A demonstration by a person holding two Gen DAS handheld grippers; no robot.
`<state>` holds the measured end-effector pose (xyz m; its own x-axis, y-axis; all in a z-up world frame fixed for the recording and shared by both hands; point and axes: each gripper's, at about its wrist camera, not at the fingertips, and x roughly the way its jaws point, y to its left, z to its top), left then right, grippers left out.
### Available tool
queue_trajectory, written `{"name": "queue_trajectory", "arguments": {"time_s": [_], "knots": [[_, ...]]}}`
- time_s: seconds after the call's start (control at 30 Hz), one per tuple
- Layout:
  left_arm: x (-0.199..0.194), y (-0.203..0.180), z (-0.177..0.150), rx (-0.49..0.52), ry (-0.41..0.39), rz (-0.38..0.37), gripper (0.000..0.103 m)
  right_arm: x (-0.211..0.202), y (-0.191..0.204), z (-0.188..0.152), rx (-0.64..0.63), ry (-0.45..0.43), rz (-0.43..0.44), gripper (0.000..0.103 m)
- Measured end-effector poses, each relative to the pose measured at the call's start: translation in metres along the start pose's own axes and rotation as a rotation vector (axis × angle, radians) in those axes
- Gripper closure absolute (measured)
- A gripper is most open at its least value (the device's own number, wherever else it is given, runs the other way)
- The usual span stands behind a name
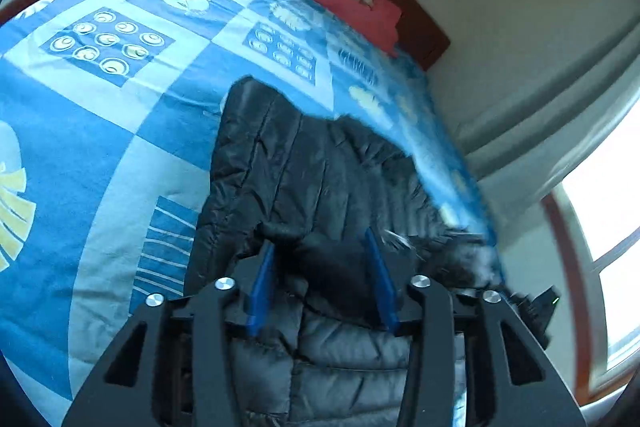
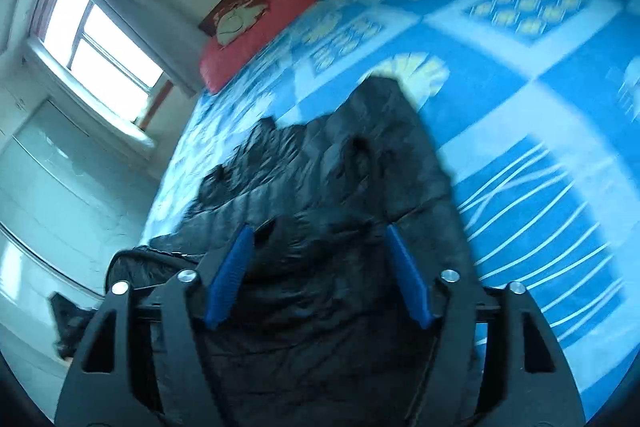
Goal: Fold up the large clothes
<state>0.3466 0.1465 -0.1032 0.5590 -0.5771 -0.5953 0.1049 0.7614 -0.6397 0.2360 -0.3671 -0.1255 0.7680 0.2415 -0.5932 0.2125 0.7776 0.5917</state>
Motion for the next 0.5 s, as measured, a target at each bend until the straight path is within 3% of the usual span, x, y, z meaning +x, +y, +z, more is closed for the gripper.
{"name": "queue_trajectory", "arguments": {"time_s": [0.13,0.2,0.3,0.37,0.5], "knots": [[-0.026,-0.004,0.004,0.019,-0.112,0.042,0.028,-0.011,0.001,0.001,-0.044,0.004,-0.001,0.033],[-0.035,-0.004,0.008,0.033,-0.139,0.044,0.028,-0.013,0.004,0.000,-0.079,0.009,-0.005,0.033],[-0.029,-0.010,0.007,0.113,-0.110,0.125,0.028,-0.009,0.012,0.000,-0.145,0.024,-0.023,0.033],[-0.017,-0.014,0.005,0.185,-0.073,0.174,0.028,-0.004,0.020,0.003,-0.200,0.035,-0.034,0.033],[0.006,-0.009,0.001,0.247,0.004,0.196,0.028,0.015,0.030,0.013,-0.280,0.076,-0.056,0.032]]}}
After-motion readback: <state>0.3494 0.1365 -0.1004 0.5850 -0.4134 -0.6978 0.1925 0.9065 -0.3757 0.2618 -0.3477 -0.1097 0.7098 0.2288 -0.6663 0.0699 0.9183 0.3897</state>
